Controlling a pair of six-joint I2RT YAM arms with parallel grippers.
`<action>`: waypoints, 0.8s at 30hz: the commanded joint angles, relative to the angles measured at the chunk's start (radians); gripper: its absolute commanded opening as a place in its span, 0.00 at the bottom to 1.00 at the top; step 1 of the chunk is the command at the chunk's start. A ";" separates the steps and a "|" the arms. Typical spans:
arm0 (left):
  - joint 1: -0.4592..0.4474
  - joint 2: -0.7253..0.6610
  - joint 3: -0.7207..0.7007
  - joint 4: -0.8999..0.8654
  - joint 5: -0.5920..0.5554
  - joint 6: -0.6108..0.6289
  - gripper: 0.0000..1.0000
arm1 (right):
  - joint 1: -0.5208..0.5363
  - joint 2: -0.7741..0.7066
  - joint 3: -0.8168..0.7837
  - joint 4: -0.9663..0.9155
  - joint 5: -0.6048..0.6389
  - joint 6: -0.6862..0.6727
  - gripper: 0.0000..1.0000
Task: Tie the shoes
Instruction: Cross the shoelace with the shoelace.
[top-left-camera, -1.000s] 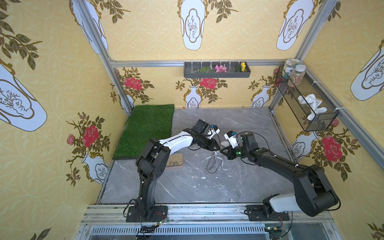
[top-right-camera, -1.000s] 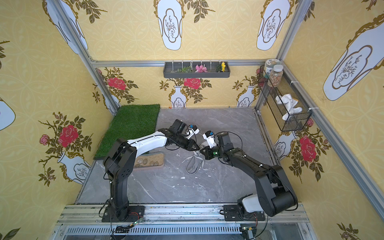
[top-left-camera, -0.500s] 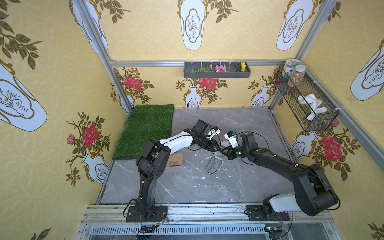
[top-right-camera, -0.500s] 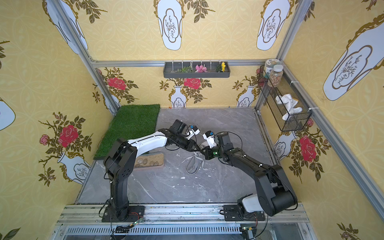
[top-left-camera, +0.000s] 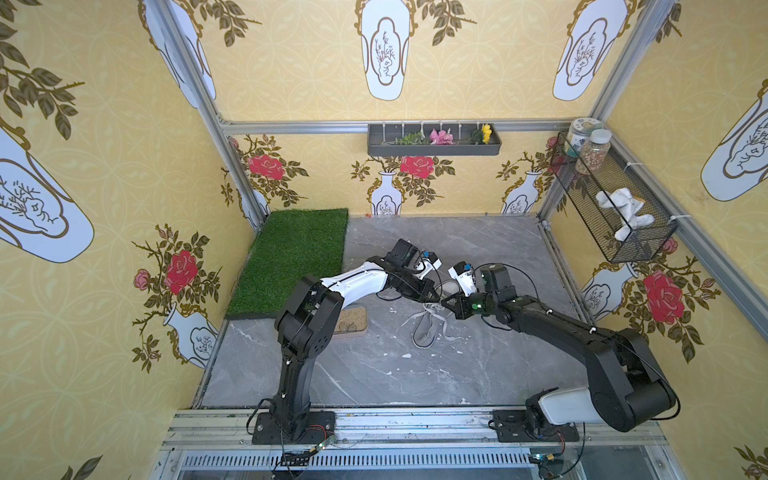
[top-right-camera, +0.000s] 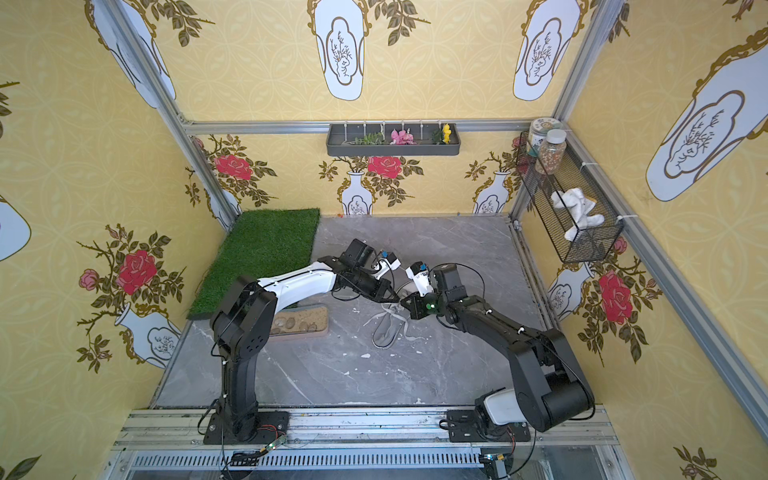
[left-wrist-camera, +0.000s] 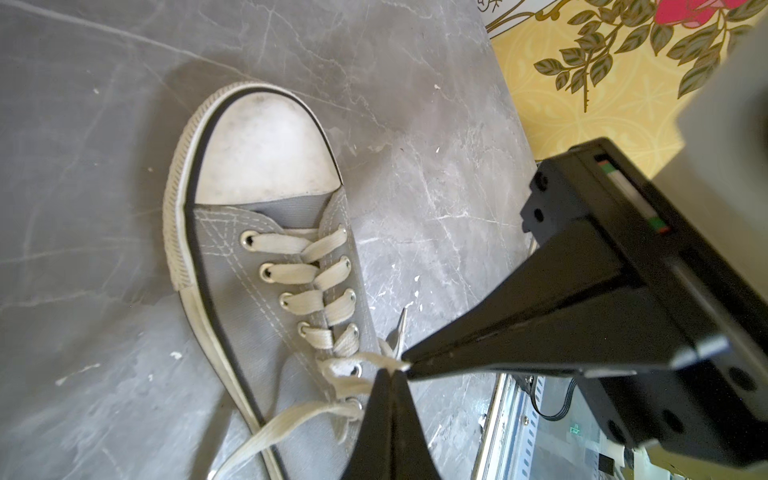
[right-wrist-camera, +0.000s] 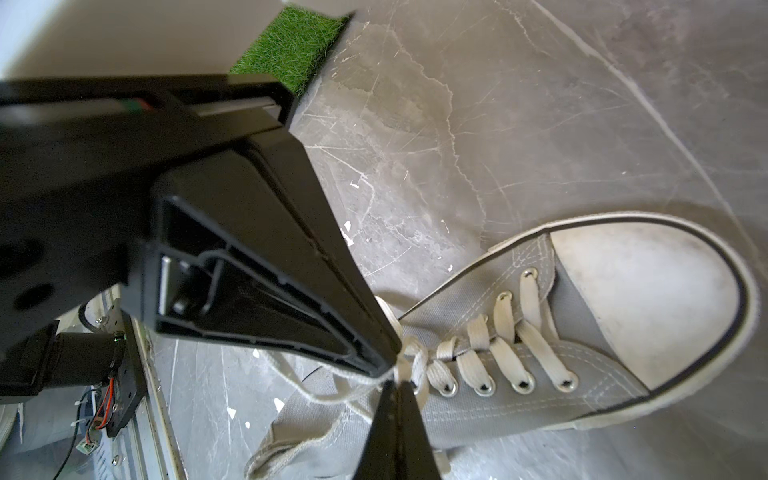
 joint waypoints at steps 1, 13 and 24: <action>0.002 0.007 0.005 -0.012 0.026 0.007 0.00 | 0.003 0.002 0.007 0.007 0.001 0.004 0.02; 0.002 0.013 0.017 -0.045 0.022 0.019 0.00 | 0.002 0.001 0.013 -0.021 0.013 0.016 0.24; 0.002 0.012 0.022 -0.047 0.020 0.010 0.00 | 0.000 -0.040 0.009 -0.076 0.065 0.045 0.34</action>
